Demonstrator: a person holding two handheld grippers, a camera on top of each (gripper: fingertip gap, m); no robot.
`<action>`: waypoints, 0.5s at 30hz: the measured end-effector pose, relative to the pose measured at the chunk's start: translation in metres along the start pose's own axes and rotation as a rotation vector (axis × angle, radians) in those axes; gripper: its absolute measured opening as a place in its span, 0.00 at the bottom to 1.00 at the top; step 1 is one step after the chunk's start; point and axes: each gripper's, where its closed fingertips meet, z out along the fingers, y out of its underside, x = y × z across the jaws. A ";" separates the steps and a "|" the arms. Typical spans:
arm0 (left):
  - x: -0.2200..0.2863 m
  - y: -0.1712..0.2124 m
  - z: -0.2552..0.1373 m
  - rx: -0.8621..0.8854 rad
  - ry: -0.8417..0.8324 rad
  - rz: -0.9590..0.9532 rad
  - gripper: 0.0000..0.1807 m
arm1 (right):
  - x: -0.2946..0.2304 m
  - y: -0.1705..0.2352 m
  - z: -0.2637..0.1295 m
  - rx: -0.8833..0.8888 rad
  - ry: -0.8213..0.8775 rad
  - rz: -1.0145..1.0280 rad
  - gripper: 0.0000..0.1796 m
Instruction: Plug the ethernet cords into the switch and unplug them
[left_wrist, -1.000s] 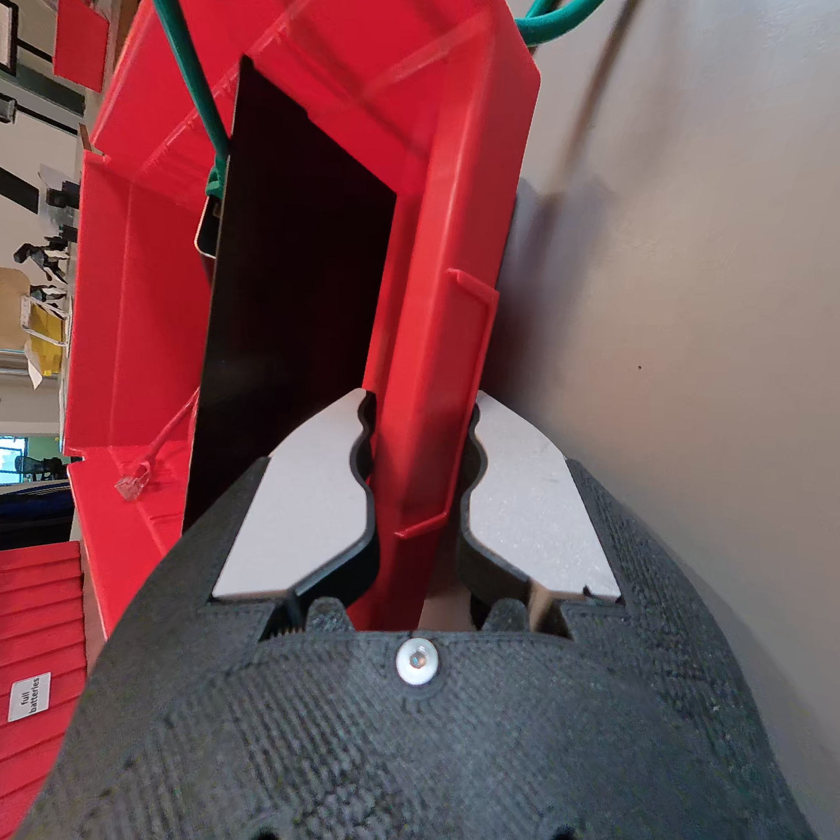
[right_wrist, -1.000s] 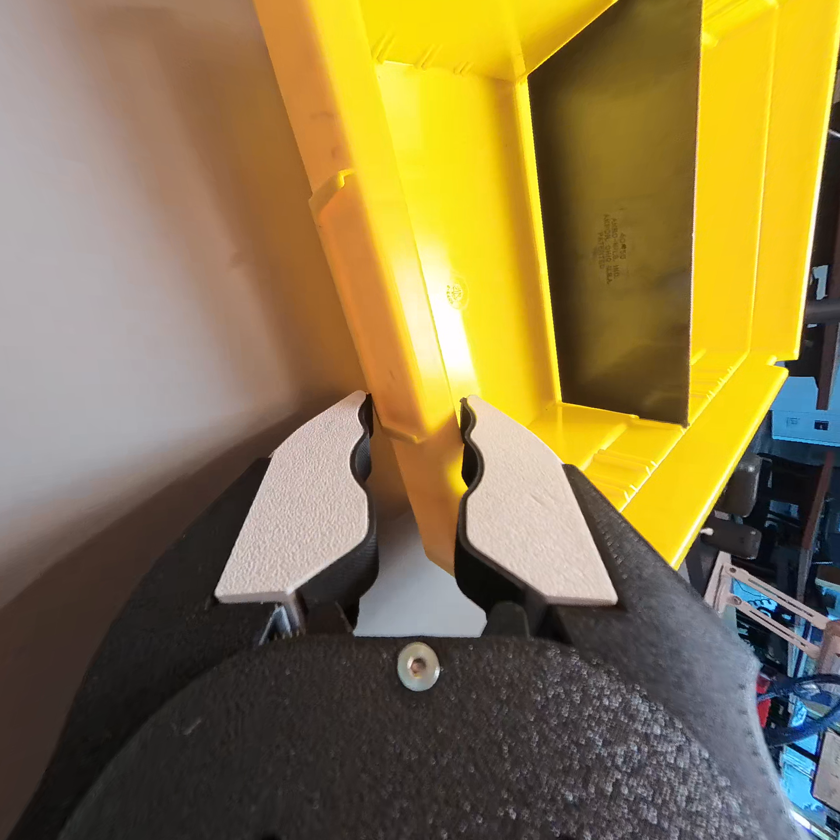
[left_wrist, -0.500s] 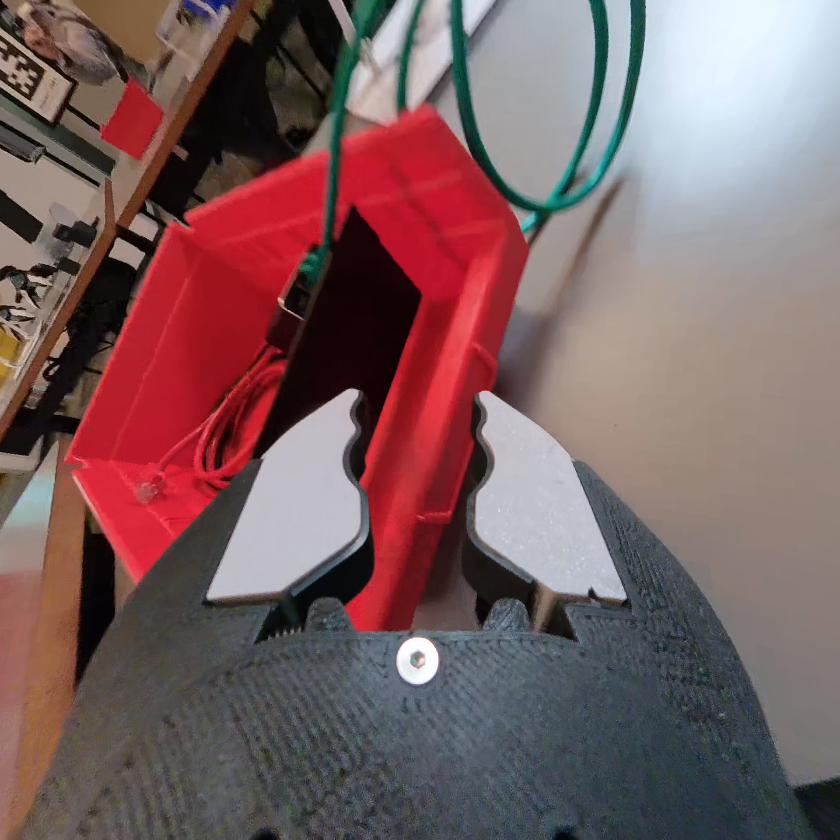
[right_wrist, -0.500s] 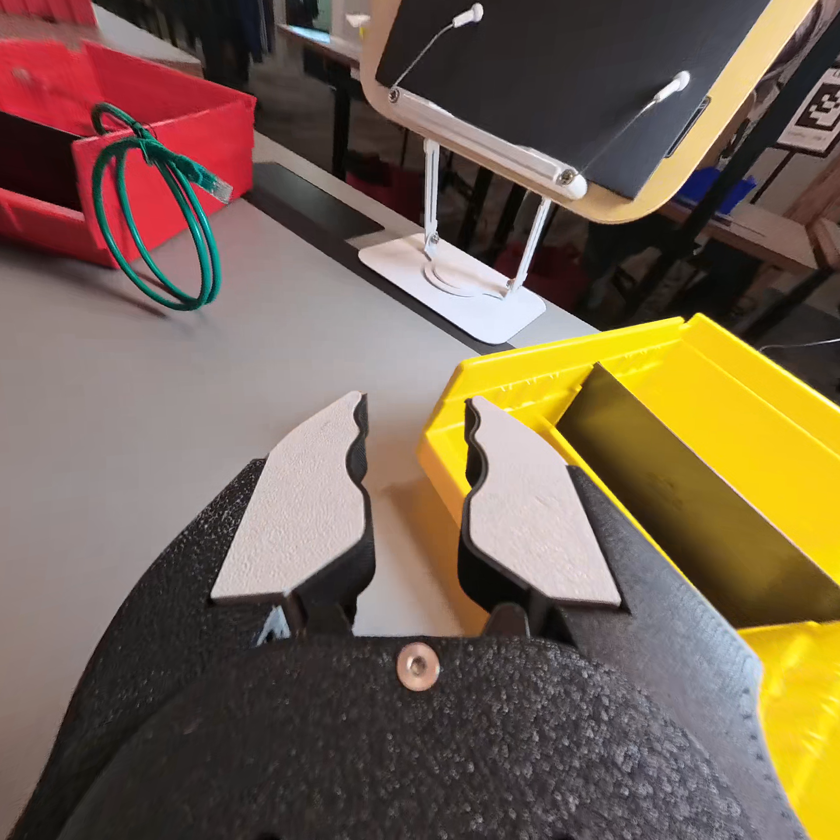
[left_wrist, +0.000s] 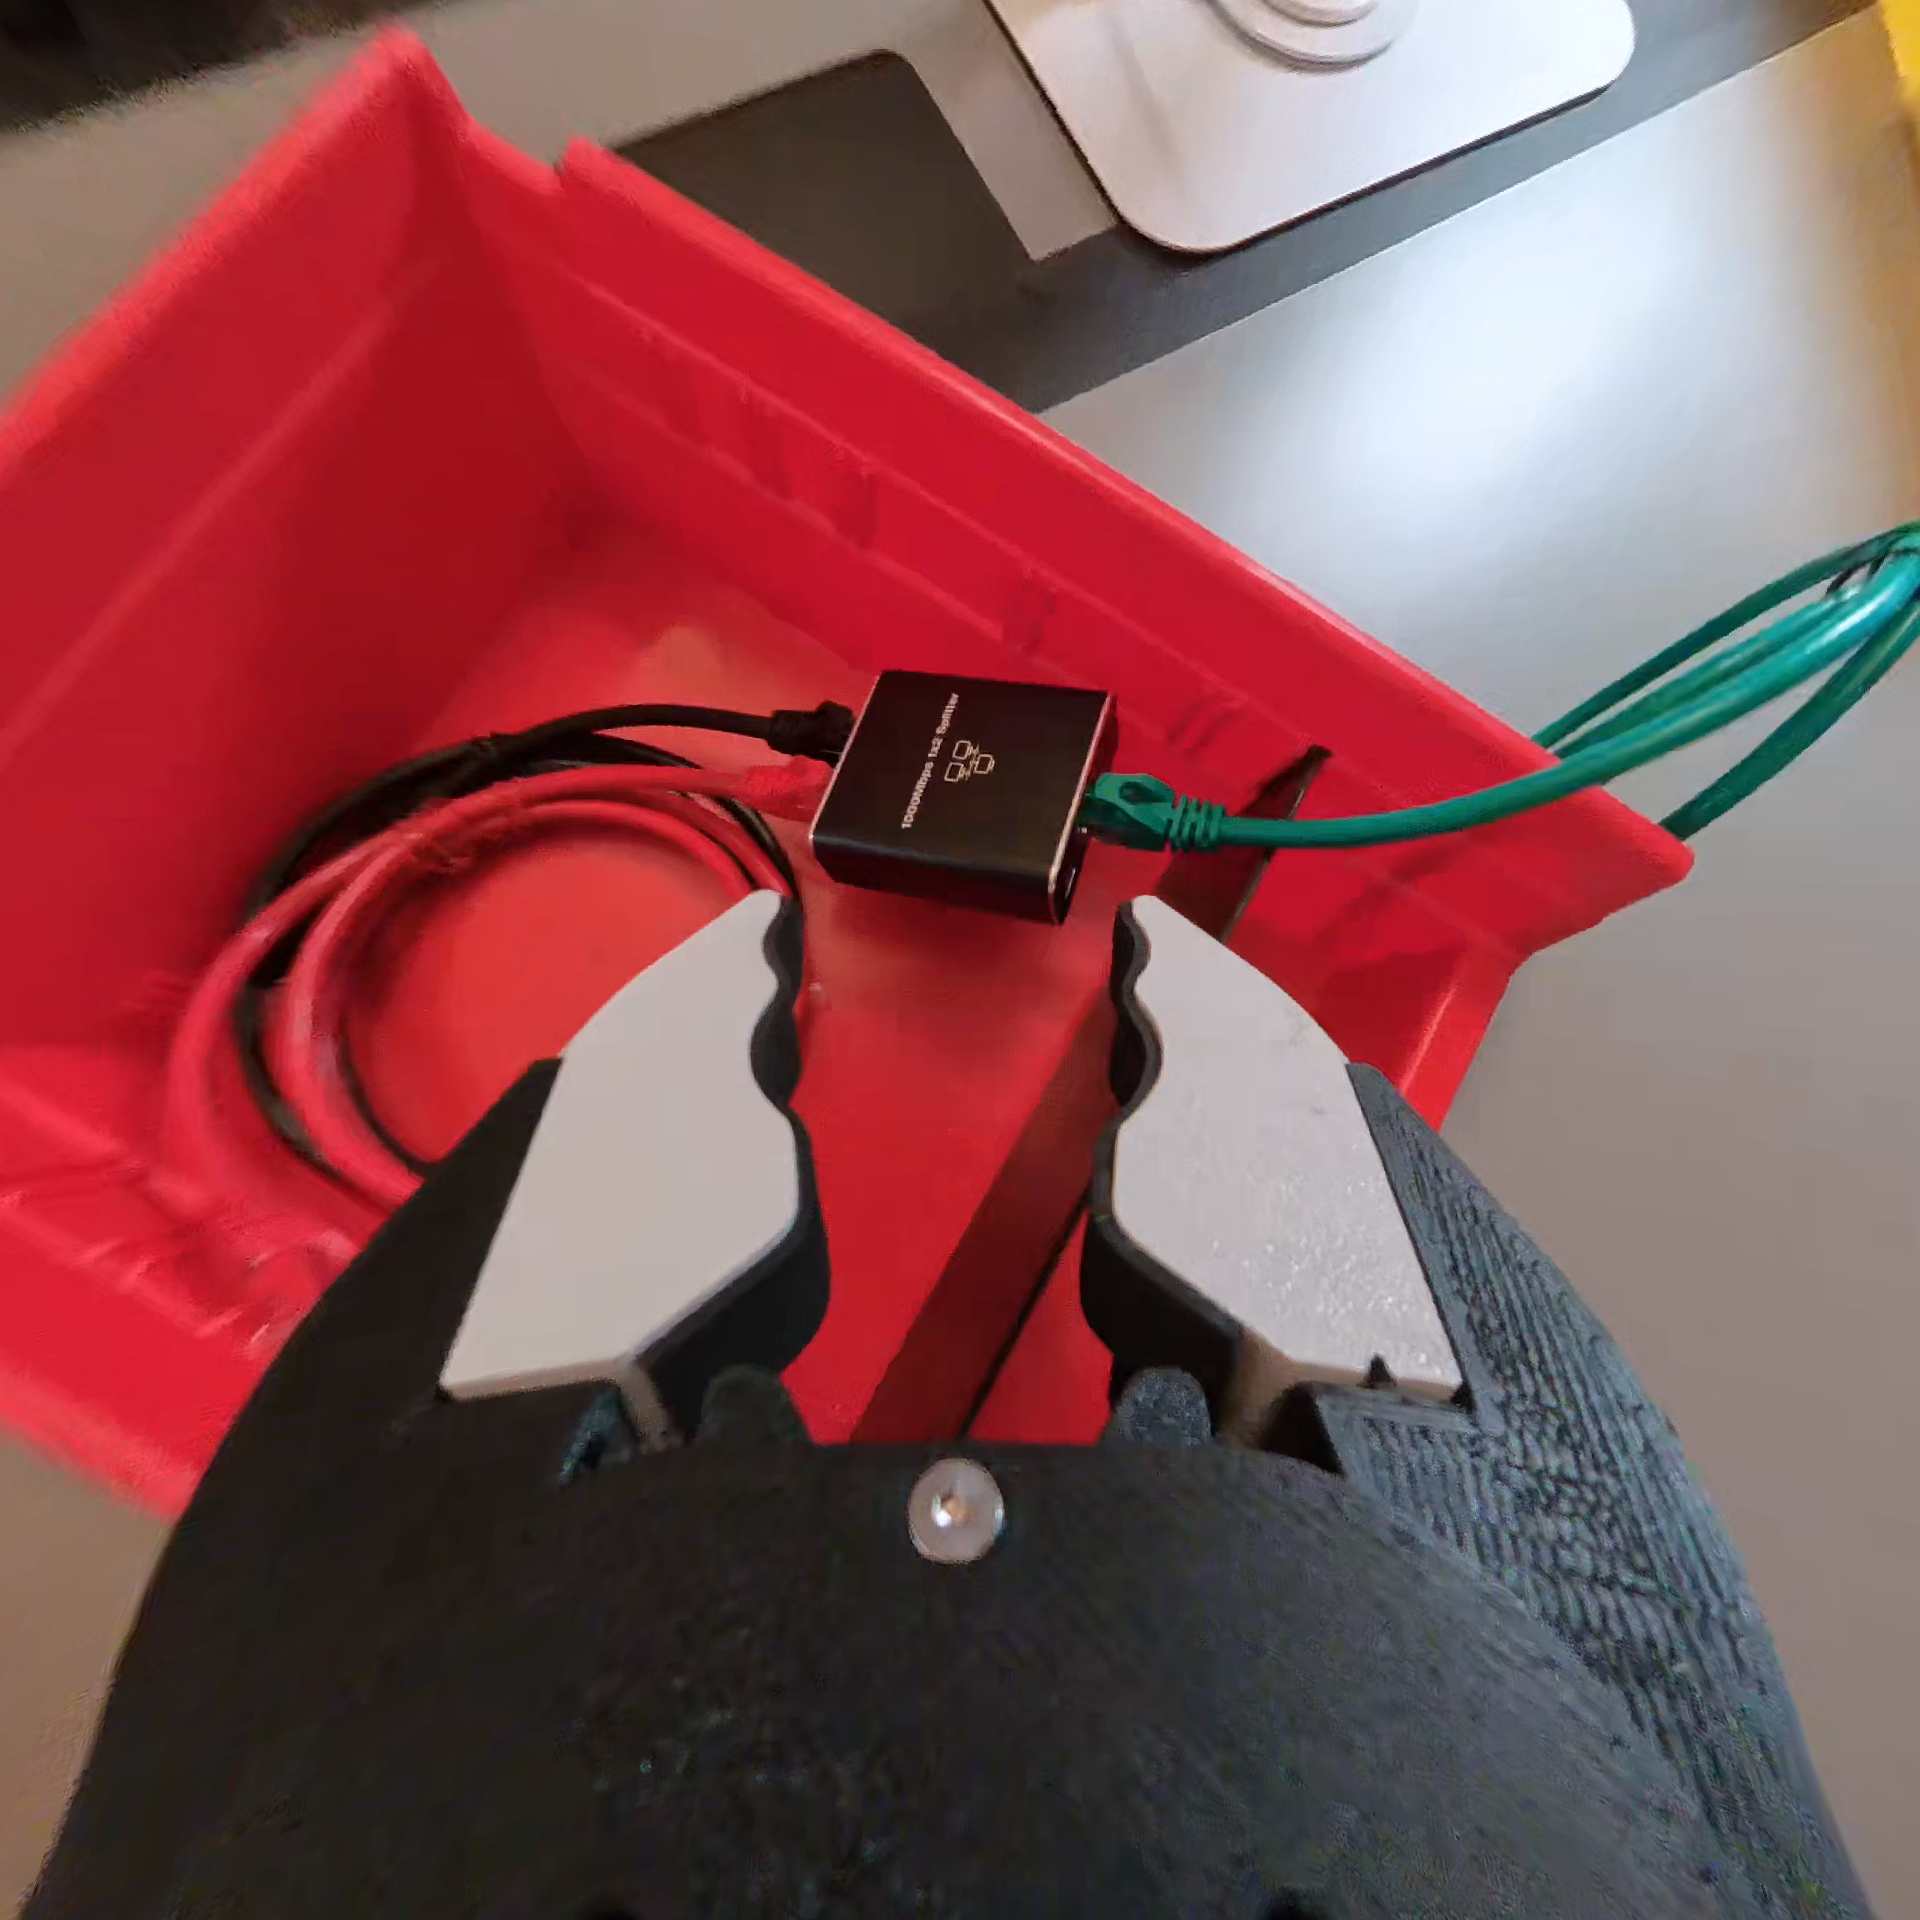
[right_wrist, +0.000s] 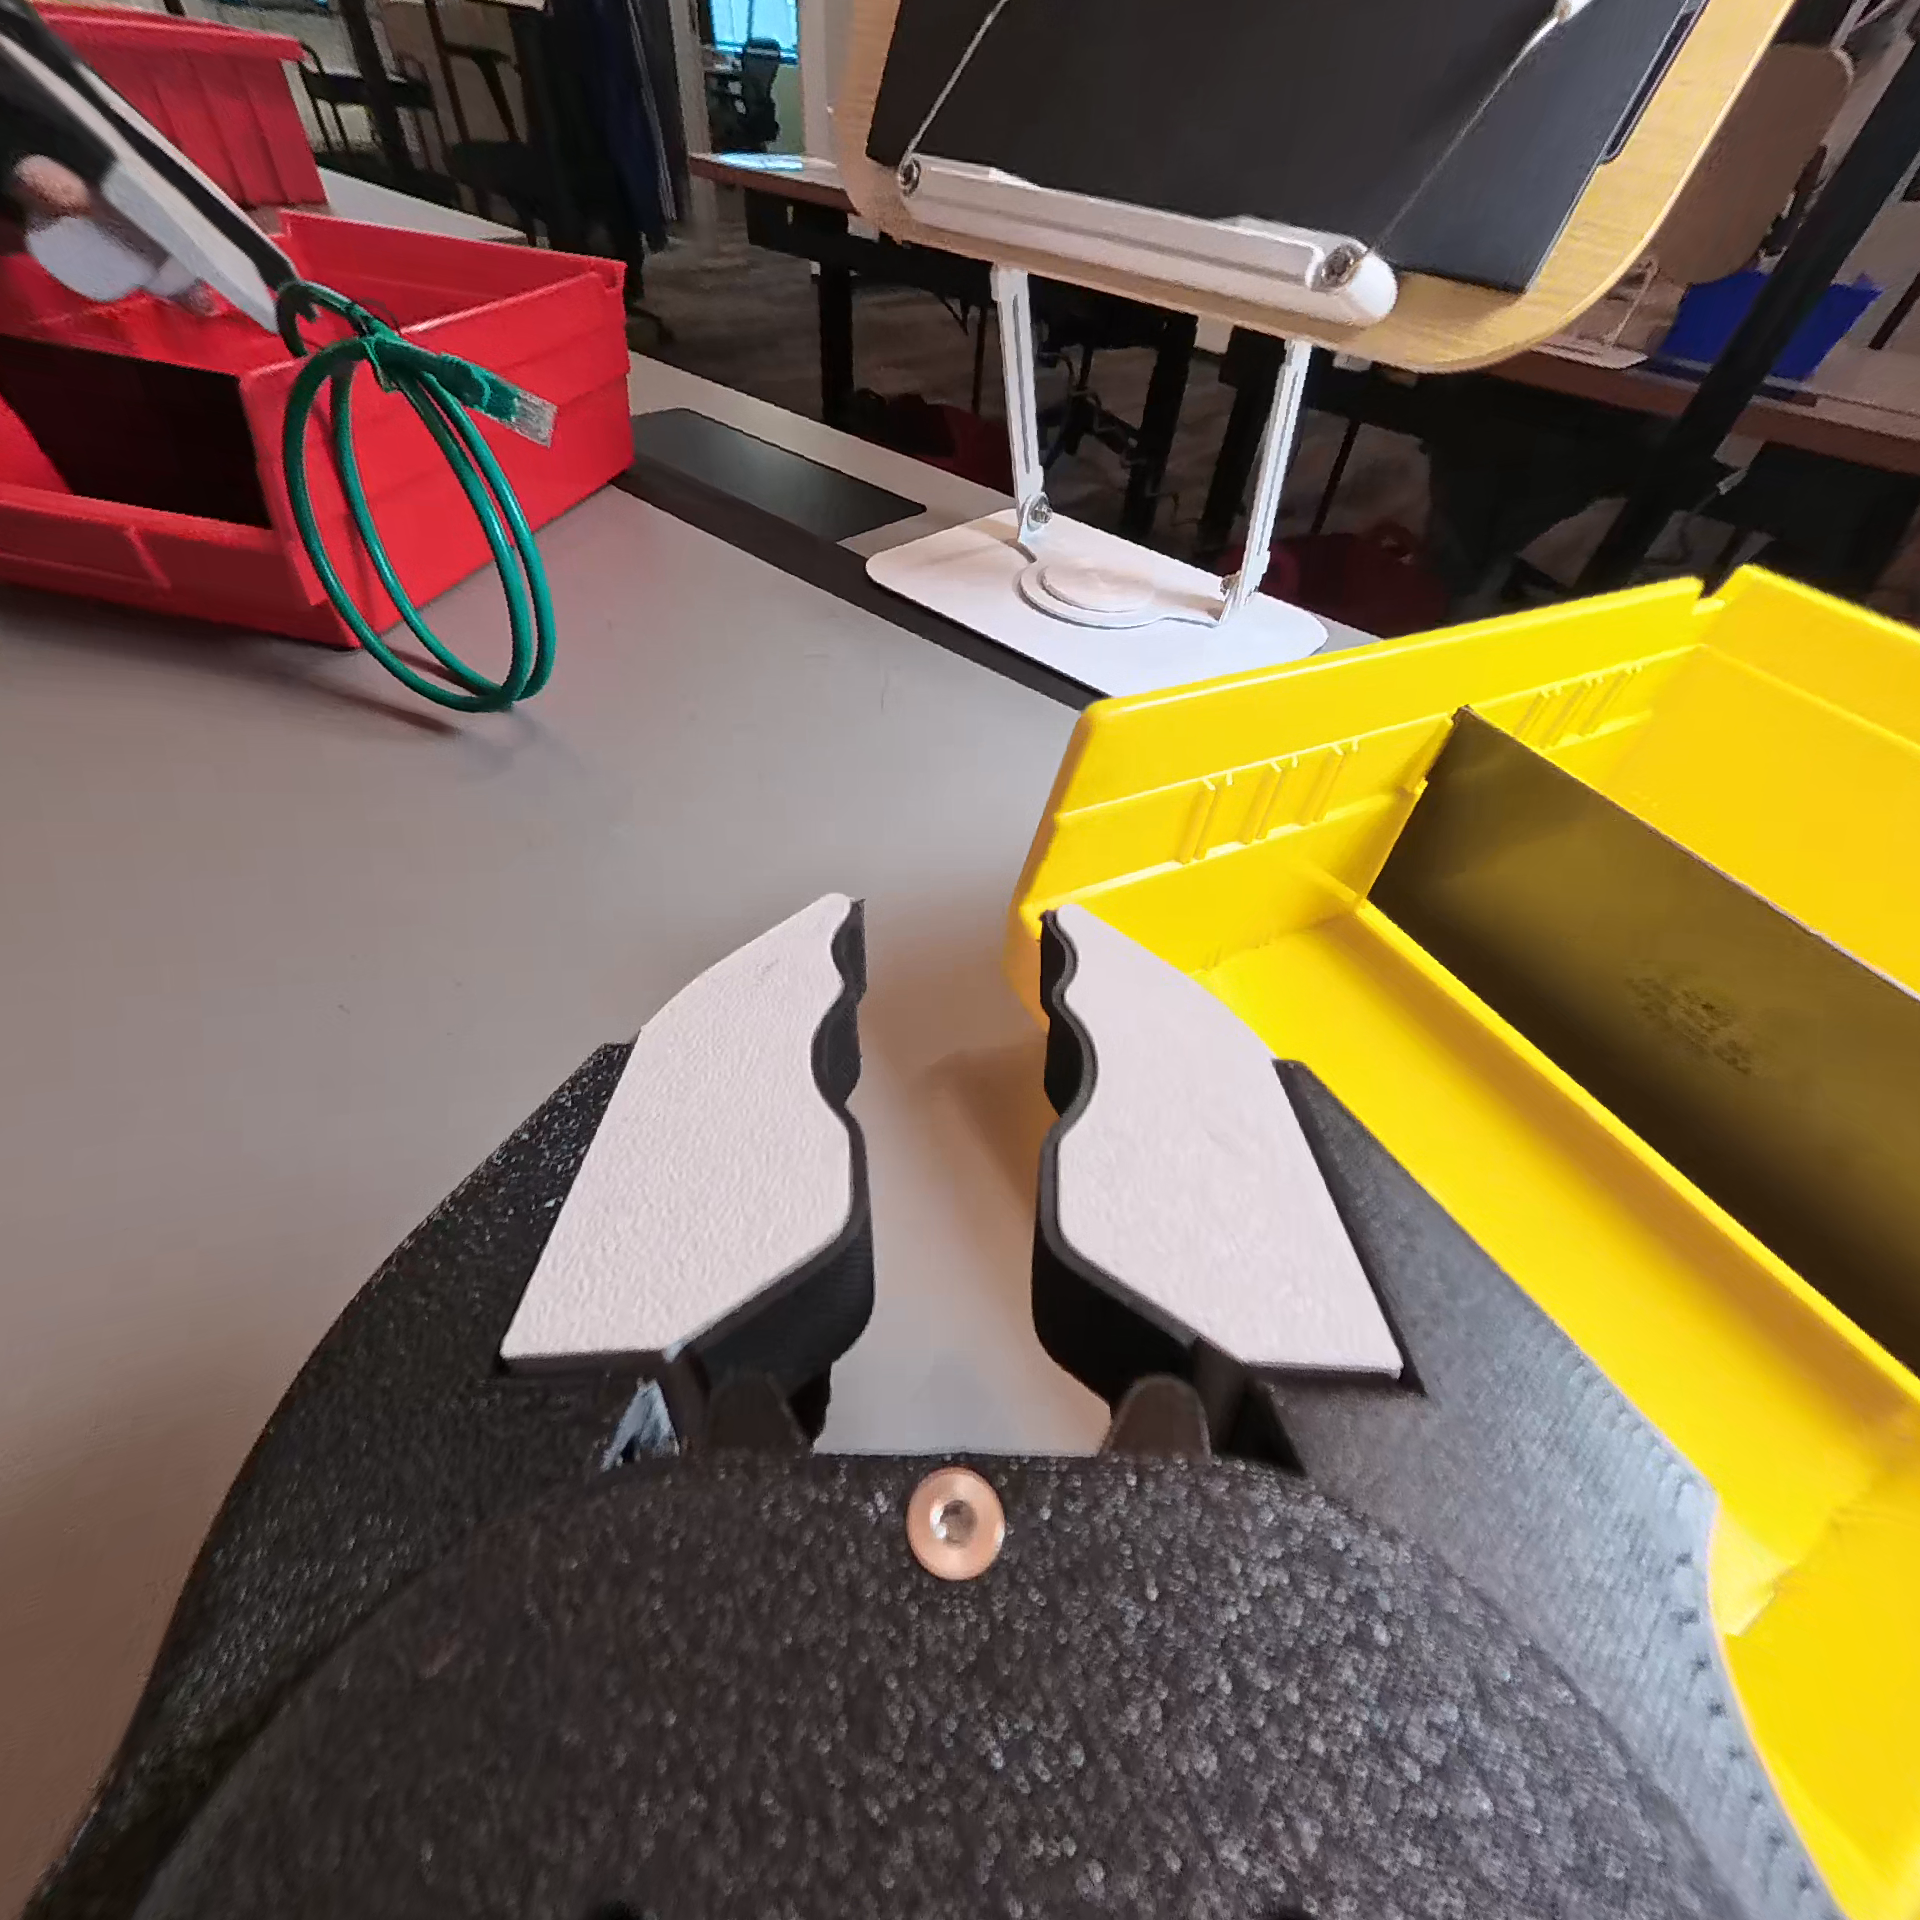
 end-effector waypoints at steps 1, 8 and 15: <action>0.000 0.001 0.006 -0.014 0.062 -0.032 0.34 | 0.001 0.002 0.000 -0.005 -0.005 0.007 0.17; -0.006 0.006 0.027 -0.149 0.215 -0.047 0.41 | -0.001 0.007 0.001 -0.007 -0.037 0.052 0.16; -0.002 0.015 0.044 -0.249 0.203 0.073 0.36 | -0.005 0.011 0.003 -0.027 -0.054 0.033 0.15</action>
